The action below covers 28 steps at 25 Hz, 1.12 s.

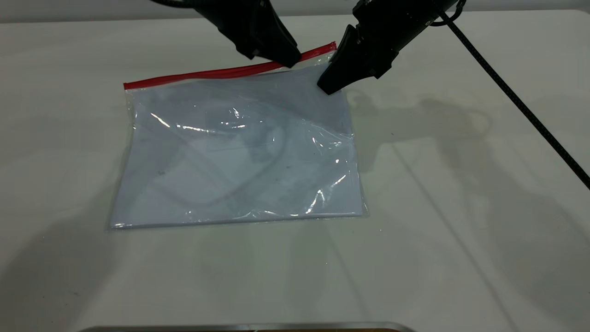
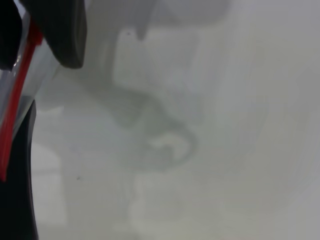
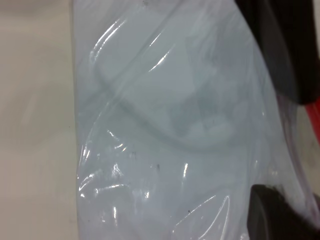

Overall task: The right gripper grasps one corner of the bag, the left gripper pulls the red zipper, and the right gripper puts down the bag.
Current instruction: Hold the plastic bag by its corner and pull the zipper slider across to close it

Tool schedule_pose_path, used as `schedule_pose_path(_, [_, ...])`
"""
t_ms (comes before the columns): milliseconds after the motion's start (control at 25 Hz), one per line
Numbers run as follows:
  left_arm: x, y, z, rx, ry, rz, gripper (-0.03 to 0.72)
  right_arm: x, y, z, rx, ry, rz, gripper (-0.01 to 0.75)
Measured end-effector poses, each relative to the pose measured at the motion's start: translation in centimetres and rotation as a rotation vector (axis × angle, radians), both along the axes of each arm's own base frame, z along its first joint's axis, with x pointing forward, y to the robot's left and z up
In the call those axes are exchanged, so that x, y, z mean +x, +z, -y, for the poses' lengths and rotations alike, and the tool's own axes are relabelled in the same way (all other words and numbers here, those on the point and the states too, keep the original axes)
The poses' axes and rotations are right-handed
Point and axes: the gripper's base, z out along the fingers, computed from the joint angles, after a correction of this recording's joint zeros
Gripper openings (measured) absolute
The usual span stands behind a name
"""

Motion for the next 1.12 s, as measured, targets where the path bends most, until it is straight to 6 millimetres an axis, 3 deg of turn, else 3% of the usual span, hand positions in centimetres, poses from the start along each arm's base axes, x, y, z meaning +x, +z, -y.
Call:
schedule_pose_path(320, [0.0, -0.8, 0.1, -0.019, 0.012, -0.016, 0.249, 0.0, -0.2, 0.0, -0.004, -0.004, 0.001, 0.033])
schedule_pose_path(480, [0.1, -0.7, 0.2, -0.030, 0.002, 0.000, 0.187, 0.1, -0.2, 0.0, -0.005, -0.007, 0.002, 0.033])
schedule_pose_path(680, [0.0, -0.7, 0.2, -0.030, -0.006, 0.005, 0.058, 0.1, -0.3, 0.1, -0.008, -0.010, 0.003, 0.033])
schedule_pose_path(920, [0.1, -0.7, 0.2, -0.032, -0.004, 0.006, 0.051, 0.2, -0.3, 0.4, -0.005, -0.043, -0.021, 0.033])
schedule_pose_path(1120, [0.3, -0.7, -0.2, -0.035, 0.011, 0.003, 0.051, 1.0, -0.1, 2.7, 0.022, -0.136, -0.083, 0.033])
